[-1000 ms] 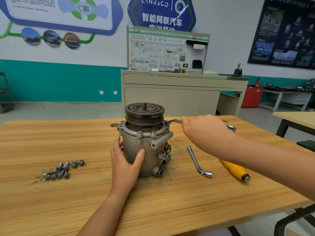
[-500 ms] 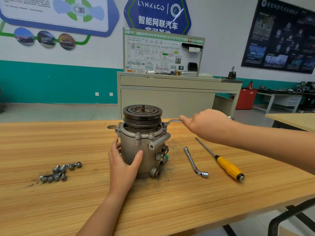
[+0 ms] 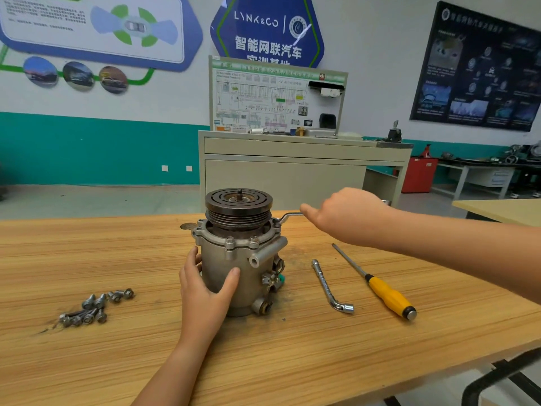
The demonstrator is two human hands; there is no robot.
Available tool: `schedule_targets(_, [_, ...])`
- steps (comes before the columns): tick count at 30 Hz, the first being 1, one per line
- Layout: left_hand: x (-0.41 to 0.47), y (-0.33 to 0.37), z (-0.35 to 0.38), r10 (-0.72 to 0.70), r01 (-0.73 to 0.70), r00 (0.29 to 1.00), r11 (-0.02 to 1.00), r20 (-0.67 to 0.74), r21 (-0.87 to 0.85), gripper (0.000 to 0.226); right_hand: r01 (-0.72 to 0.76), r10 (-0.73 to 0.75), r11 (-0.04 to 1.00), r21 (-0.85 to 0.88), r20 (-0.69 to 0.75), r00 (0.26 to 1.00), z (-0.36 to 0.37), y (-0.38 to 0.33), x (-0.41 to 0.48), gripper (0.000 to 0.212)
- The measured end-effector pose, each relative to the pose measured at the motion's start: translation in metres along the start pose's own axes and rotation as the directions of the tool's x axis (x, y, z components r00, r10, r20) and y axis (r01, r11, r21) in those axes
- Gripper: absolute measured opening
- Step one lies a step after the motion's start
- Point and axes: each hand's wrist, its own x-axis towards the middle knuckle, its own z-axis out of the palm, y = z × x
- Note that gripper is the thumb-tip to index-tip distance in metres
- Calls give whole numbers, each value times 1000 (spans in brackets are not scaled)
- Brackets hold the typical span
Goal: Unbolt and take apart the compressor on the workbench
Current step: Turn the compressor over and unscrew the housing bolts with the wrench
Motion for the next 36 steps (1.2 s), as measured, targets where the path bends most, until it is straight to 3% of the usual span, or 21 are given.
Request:
schedule_targets(8, [-1,1,-1,7,-6,1000,1000,-1,25,80,-46,68,988,150,-147,987,31,-9,2,59])
schedule_targets(12, [-1,4,0,8,-8,1000,1000,-3,15,81,-8,32,991,134,-178,983,32,0,13,37])
schedule_targets(17, [-2,1,-1,7,-7,1000,1000,2,14,82,10,8,994,111,-162,987,44,3,33,24])
schedule_targets(21, [-2,3,0,6,-6,1000,1000,7,17,82,-13,93,963,271,-287,953,52,-4,64,27])
schedule_targets(26, [-1,3,-1,13,-12,1000,999,-7,33,82,54,236,852,521,-474,848,56,-29,91,27])
schedule_targets(29, [-1,2,-1,9,-8,1000,999,-9,34,82,-14,350,787,617,-428,833,54,-24,85,24])
schedule_targets(31, [-1,2,-1,11,-11,1000,999,-5,36,83,-99,514,669,737,-363,777,50,-17,73,27])
schedule_targets(33, [-1,2,-1,9,-9,1000,999,-6,37,83,-155,586,585,796,-282,760,47,-11,58,31])
schedule_targets(36, [-2,2,-1,6,-6,1000,999,-5,35,84,-310,535,665,680,-143,833,37,-13,27,25])
